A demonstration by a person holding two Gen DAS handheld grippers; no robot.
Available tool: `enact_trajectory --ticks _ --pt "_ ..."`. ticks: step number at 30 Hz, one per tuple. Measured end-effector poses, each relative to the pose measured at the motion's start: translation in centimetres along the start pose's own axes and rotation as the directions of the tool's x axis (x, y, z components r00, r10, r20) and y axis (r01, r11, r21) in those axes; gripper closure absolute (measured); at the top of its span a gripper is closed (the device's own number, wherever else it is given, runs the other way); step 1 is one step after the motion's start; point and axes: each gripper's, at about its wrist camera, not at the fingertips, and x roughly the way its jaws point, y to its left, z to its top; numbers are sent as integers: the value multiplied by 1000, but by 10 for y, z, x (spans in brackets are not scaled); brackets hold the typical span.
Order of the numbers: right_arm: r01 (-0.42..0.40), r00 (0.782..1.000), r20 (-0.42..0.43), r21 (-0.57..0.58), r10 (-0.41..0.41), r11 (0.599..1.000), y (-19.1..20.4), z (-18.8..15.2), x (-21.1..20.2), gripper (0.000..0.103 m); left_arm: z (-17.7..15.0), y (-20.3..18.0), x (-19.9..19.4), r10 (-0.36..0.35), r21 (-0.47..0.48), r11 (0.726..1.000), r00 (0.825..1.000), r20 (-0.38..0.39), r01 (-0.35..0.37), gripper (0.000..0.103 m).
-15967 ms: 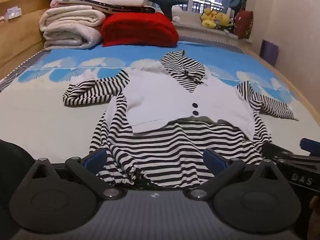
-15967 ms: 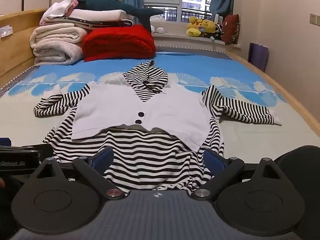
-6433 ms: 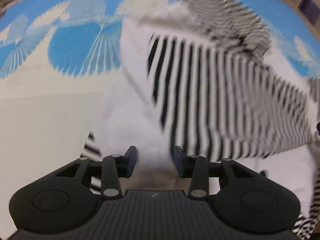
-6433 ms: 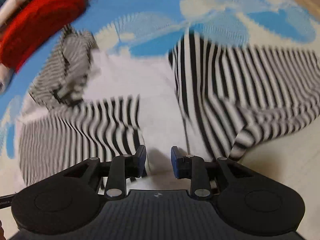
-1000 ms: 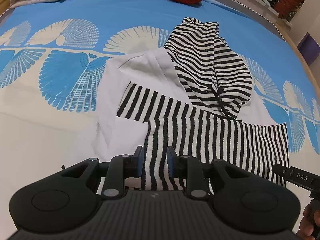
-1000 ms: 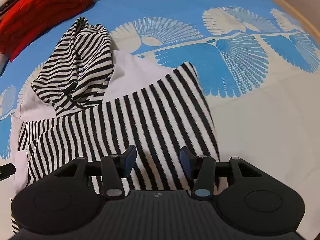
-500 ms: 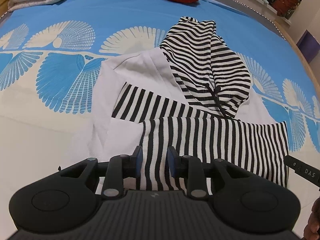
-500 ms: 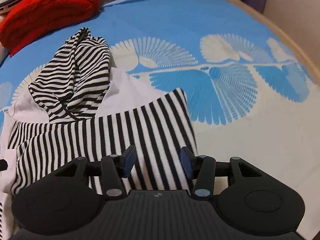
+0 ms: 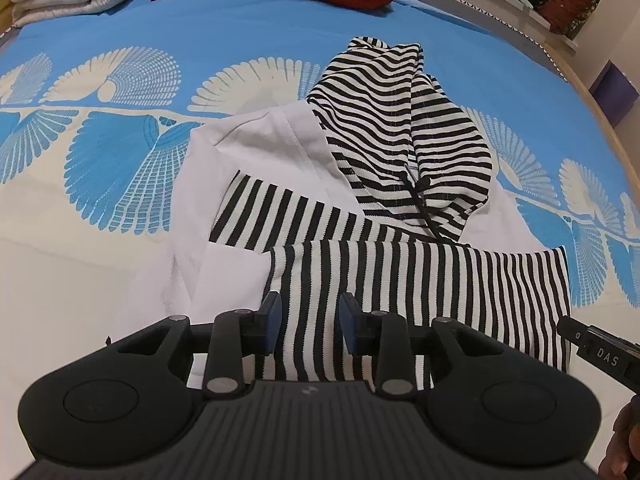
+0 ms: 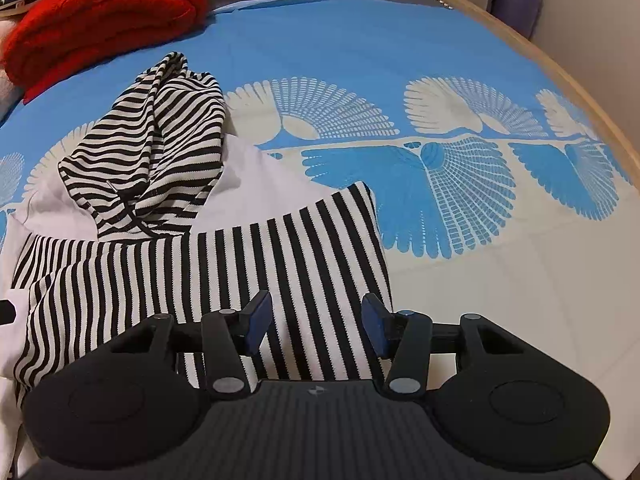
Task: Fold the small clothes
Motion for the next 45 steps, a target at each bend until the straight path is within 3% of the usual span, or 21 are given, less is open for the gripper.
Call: enact_trajectory --ticks 35,45 --pt "36 999 42 -52 -33 998 -9 3 -6 51 -2 -17 11 23 35 999 1000 -2 -23 68" --pt "24 997 77 -42 -21 999 -20 16 -17 51 7 4 11 52 44 998 998 35 -53 69"
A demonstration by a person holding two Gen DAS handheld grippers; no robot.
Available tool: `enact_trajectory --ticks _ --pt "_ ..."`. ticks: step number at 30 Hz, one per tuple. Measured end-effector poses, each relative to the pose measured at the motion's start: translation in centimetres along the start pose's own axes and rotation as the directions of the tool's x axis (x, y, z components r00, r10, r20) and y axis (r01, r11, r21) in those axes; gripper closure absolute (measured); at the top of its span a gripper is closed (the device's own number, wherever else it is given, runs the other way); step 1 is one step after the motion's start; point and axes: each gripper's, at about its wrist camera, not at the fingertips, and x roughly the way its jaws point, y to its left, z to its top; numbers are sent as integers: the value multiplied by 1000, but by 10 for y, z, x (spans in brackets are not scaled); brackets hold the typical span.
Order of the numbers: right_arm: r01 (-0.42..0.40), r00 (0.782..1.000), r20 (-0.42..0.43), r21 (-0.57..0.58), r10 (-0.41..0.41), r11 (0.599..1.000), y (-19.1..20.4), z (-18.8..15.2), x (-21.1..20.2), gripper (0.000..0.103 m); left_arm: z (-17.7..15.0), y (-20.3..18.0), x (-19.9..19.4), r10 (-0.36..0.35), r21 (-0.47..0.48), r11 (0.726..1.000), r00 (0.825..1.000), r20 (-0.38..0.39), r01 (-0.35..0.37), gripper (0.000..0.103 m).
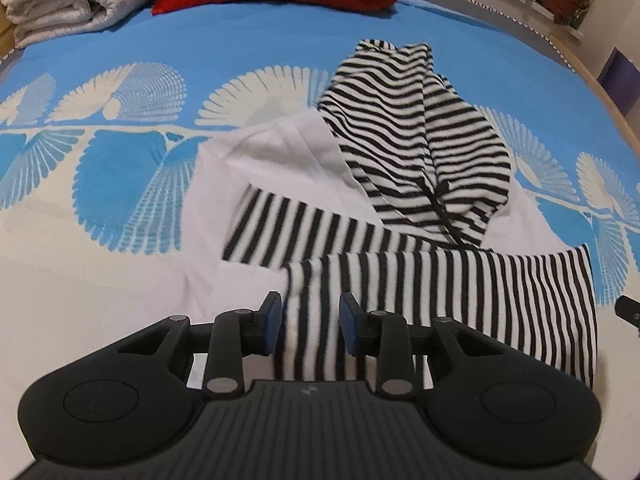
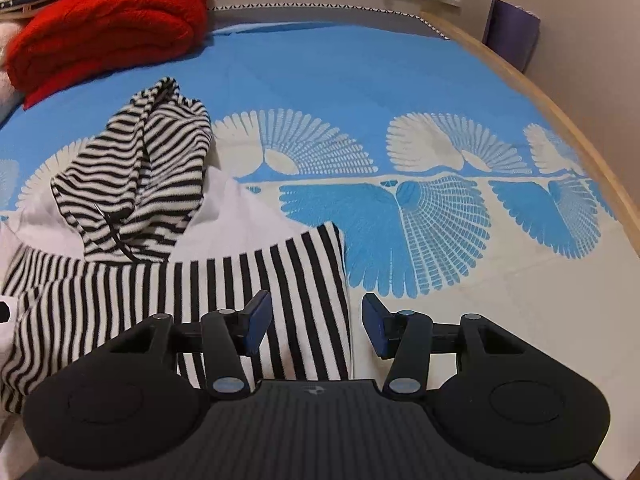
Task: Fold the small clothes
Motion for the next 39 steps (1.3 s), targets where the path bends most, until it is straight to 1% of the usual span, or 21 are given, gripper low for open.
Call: enact_trajectory --ticks 2,4,9,12,15,17,19,21,24,27,29,30,32,34,37,39 --pt "-9 1000 6 -9 9 1000 -2 2 -3 51 2 6 -1 -8 -6 1000 1000 16 8 72" --pt "-16 1000 3 -16 16 1000 -4 2 -4 51 3 10 -3 -18 -7 1000 999 46 18 79" --pt "-48 999 -2 -18 48 999 -10 7 -8 51 4 9 -10 -47 43 998 989 142 41 81" --pt "-57 998 -1 -26 57 998 -13 9 -10 51 18 7 -7 -79 71 995 980 180 68 81" --pt "-71 997 -3 -17 71 997 -18 12 -12 51 50 6 7 -96 52 995 975 200 87 81" --pt "-77 997 -7 -11 76 997 -20 13 -12 51 80 1 23 -101 46 995 974 203 93 81" --pt "-78 997 -13 -5 78 997 -23 14 -11 51 112 -8 42 -100 42 995 976 193 94 81" --pt "-76 997 -18 1 76 997 -26 13 -11 51 145 -17 64 -101 19 995 980 170 99 81" --pt "-62 998 -27 -3 62 998 -28 12 -7 51 192 -31 95 -95 -6 995 981 169 97 80" --pt "-40 998 -58 -31 38 999 -29 7 1 51 235 -45 127 -86 -31 995 981 174 92 80" --pt "-23 997 -74 -56 19 998 -28 4 6 51 259 -53 146 -80 -52 995 980 181 90 76" --pt "-12 996 -84 -79 6 997 -27 2 10 51 270 -56 157 -85 -66 993 981 174 97 71" --pt "2 995 -96 -112 -13 994 -25 -1 15 51 287 -63 177 -98 -93 989 984 150 113 66" --pt "1 995 -102 -133 -15 991 -22 -1 17 51 299 -72 193 -80 -107 990 988 135 95 54" --pt "-3 995 -98 -142 -11 990 -19 2 17 51 308 -85 211 -74 -102 991 991 116 86 53" --pt "-8 996 -92 -149 -6 989 -17 4 15 51 309 -90 221 -54 -100 993 992 115 66 55"
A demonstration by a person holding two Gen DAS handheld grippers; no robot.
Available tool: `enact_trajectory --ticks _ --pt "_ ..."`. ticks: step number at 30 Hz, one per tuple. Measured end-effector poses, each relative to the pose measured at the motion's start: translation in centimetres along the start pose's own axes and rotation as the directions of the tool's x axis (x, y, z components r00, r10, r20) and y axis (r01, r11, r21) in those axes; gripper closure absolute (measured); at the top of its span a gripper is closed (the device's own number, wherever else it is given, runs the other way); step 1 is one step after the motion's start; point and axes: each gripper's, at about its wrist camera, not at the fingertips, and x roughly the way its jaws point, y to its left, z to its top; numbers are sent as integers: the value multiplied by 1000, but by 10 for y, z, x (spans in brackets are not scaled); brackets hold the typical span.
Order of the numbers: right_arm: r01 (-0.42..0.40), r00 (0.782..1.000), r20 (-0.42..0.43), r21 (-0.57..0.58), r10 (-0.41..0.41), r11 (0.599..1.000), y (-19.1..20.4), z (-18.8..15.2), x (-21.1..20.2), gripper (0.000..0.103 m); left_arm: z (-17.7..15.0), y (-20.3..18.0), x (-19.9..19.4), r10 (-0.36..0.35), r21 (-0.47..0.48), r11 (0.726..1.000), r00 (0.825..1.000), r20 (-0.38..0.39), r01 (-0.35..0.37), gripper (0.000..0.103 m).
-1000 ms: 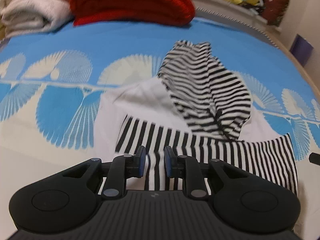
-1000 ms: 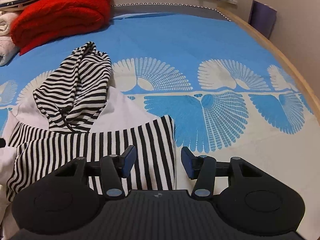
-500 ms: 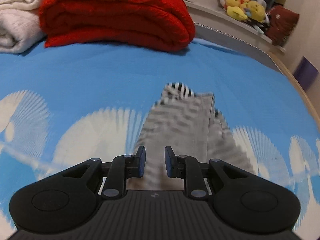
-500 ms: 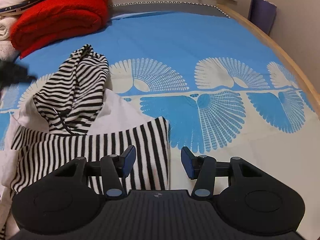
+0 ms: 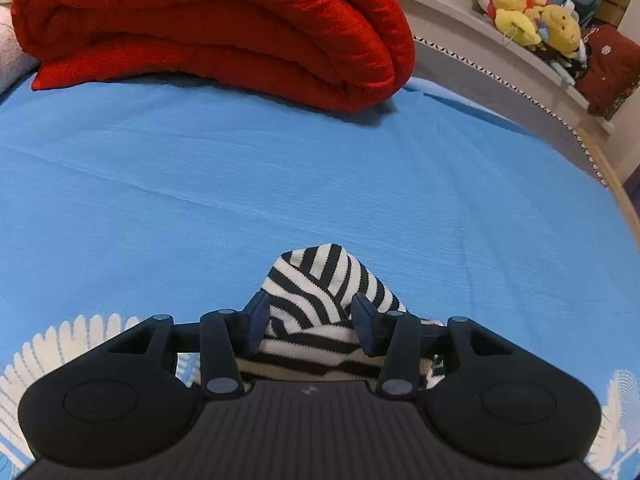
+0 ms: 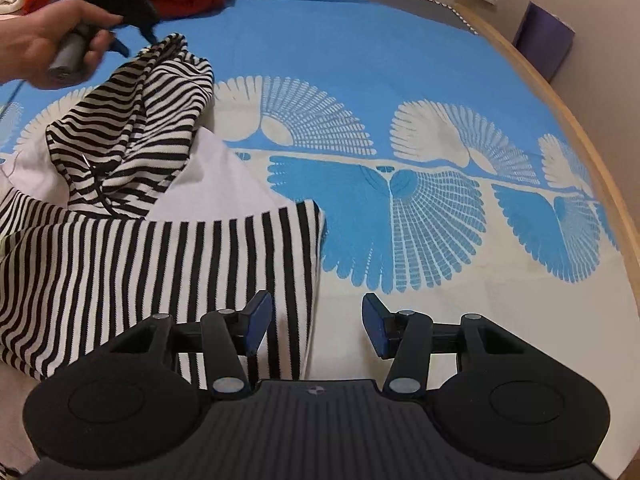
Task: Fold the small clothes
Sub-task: 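Grasp the striped hood with the left tool and lift it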
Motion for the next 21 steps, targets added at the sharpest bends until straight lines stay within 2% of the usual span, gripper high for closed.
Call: enact_trajectory --ticks 2,3,5,6,8,10,12,15,16,17,18,19,21 --pt "-1 1000 -1 0 1 1000 1 1 1 50 -3 -2 10 27 24 999 999 -20 -27 78" --pt "3 1000 -5 2 -3 1000 1 1 2 50 -6 -3 12 33 50 998 999 -37 -31 100" --pt "10 1000 -8 0 -10 1000 1 1 3 50 -14 -7 3 40 130 991 999 -16 -38 102" --pt "11 1000 -4 -2 -11 1000 1 2 2 50 -17 -8 -8 22 161 987 1000 9 -23 102" --pt "15 1000 11 2 -15 1000 0 5 -1 50 -25 -4 -38 -43 185 982 998 50 33 102" --pt "18 1000 25 24 -19 1000 -4 9 -5 50 -43 2 -86 -132 246 964 986 106 102 103" --pt "20 999 40 57 -22 998 -7 12 -9 50 -74 9 -139 -226 320 932 964 143 171 103" --pt "-2 997 77 103 -6 995 -11 18 -20 50 -143 34 -231 -404 417 853 902 149 313 103" --pt "-10 995 97 120 -2 993 -12 19 -25 51 -171 46 -259 -456 440 822 882 124 363 102" --pt "-15 993 119 138 -2 990 -14 21 -30 51 -202 59 -283 -489 457 793 869 82 403 102" --pt "-21 990 142 163 -2 986 -17 22 -35 51 -226 70 -298 -490 466 780 871 38 418 102" --pt "-31 987 161 191 -1 981 -21 23 -39 51 -249 82 -311 -473 467 772 881 -30 431 102" --pt "-58 982 191 255 9 965 -28 23 -46 51 -283 102 -324 -403 459 767 893 -201 449 100"
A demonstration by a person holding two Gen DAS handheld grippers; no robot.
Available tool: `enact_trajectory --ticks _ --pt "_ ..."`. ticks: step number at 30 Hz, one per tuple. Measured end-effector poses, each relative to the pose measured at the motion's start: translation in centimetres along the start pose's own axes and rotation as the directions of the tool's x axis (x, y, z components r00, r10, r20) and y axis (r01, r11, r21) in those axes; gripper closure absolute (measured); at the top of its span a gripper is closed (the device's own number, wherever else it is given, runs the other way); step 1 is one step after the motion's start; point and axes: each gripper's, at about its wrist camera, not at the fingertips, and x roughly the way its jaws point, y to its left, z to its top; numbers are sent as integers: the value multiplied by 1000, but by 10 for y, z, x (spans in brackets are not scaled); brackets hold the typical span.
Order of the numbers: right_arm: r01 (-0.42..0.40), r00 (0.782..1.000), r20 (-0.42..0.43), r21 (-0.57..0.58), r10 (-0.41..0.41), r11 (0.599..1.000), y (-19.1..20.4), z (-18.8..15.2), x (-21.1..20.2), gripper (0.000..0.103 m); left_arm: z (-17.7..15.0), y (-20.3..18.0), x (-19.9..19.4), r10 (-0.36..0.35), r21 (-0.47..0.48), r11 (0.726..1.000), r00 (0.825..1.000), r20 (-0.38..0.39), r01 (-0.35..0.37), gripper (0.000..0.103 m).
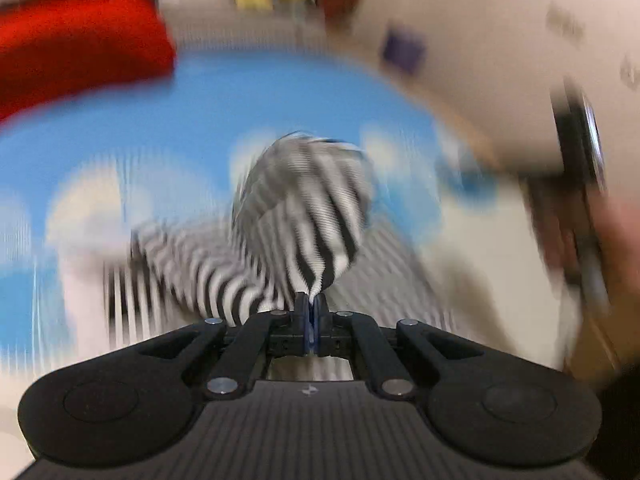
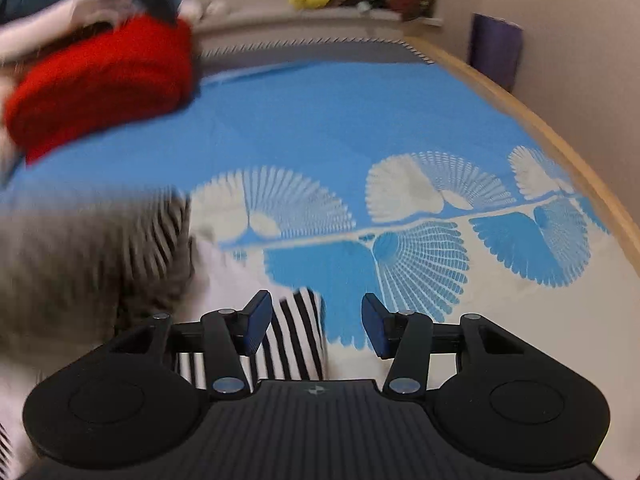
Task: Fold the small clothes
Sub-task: 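Grasp the striped hood with the left tool and lift it, then fold the held hood down over the shirt body with the left tool, release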
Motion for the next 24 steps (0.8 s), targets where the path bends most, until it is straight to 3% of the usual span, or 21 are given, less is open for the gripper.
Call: enact_trajectory --ticks 1,2,3,4,5,8,10,12,16,20,24 --pt "-7 1000 7 28 6 1000 -3 1 -2 52 -13 0 -5 19 1 1000 997 -71 -19 99" --pt "-17 1000 11 57 16 998 -5 1 -4 52 -19 2 -10 44 -11 999 995 -90 -45 98" --pt "-36 999 9 89 35 995 -7 1 -4 53 -19 10 -14 65 -55 996 995 -72 -69 89" --pt "-60 998 6 118 60 991 -9 0 -4 56 -18 23 -18 74 -139 987 997 -32 -78 74" --pt "-87 996 -4 147 89 985 -10 -1 -3 59 -16 34 -18 82 -212 974 997 -2 -81 68" --pt "-161 982 -64 227 179 960 -9 -7 8 58 -11 77 4 151 -466 878 988 43 -114 65" --pt "-208 960 -134 257 248 944 0 -15 20 58 -13 104 33 138 -604 784 989 -54 -142 65" --pt "-240 931 -213 253 296 937 14 -26 34 57 -13 113 51 140 -649 741 985 -101 -171 65" --pt "-224 901 -328 210 284 952 42 -46 60 53 -16 120 68 111 -695 697 984 -137 -175 62" --pt "-189 900 -359 189 247 964 52 -53 75 51 -38 115 72 62 -723 668 981 -183 -177 62" --pt "-180 901 -366 172 233 968 59 -54 89 51 -43 104 81 88 -678 704 973 -215 -213 62"
